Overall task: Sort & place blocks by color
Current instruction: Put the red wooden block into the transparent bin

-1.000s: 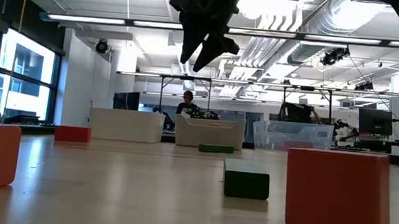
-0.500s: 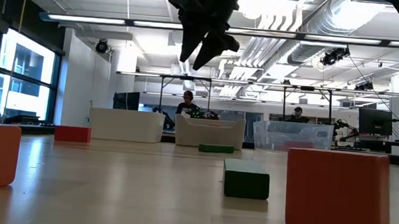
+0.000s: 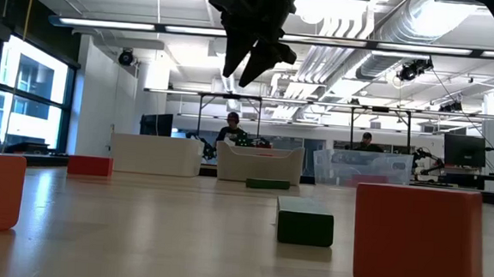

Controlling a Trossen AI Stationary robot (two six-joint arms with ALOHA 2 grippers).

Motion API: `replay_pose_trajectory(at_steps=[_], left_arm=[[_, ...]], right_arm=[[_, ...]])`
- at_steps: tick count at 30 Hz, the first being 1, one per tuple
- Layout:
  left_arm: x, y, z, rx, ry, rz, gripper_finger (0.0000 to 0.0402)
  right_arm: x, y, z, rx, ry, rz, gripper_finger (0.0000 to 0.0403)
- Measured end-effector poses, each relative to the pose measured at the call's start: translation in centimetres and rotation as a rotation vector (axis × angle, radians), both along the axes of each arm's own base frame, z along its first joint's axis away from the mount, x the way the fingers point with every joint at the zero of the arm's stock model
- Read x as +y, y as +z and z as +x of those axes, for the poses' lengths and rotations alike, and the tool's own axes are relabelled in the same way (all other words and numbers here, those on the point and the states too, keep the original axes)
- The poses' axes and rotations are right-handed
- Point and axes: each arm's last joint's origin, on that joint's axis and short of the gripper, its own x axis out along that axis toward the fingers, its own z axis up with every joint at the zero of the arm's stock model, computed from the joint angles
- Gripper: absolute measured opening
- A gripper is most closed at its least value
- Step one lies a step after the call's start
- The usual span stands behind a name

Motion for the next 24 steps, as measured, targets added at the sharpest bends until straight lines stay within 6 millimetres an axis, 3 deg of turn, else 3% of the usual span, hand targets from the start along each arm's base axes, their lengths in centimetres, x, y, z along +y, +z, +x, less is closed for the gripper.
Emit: replay_pose_trajectory(at_steps=[7, 13, 16, 24], left_arm=[[0.4, -0.6, -0.4, -0.012, 0.050, 0.004, 0.0152], [0.4, -0.6, -0.3, -0.016, 0.047, -0.001, 0.0110], [0.6, -0.6, -0.1, -0.011, 0.064, -0.006, 0.0108], [2.5, 0.4, 1.2, -0.029, 0.172, -0.044, 0.0108]], right_arm=[[0.0, 0.0, 0.0, 0.000, 0.000, -0.001, 0.0188], [0.0, 0.0, 0.0, -0.001, 0.000, -0.001, 0.0188], [0.0, 0.0, 0.0, -0.001, -0.001, -0.001, 0.0188], [0.0, 0.0, 0.0, -0.005, -0.026, 0.012, 0.0188]])
